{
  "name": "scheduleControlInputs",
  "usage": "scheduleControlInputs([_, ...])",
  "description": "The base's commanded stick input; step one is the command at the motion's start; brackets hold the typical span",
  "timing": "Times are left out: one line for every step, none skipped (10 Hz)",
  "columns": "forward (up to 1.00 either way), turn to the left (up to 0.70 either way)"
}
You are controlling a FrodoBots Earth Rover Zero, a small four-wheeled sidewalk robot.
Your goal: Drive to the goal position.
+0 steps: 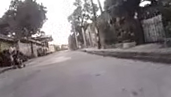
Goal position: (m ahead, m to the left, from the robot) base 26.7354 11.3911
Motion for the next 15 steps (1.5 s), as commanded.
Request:
scheduleControlInputs([1.00,0.00])
scheduleControlInputs([1.00,0.00])
scheduleControlInputs([1.00,0.00])
scheduleControlInputs([1.00,0.00])
scheduleControlInputs([1.00,0.00])
scheduleControlInputs([1.00,0.00])
scheduleControlInputs([1.00,0.00])
scheduleControlInputs([1.00,0.00])
scheduleControlInputs([1.00,0.00])
scheduleControlInputs([1.00,0.00])
scheduleControlInputs([1.00,0.00])
scheduleControlInputs([1.00,0.00])
scheduleControlInputs([1.00,0.00])
scheduleControlInputs([1.00,0.00])
scheduleControlInputs([1.00,0.00])
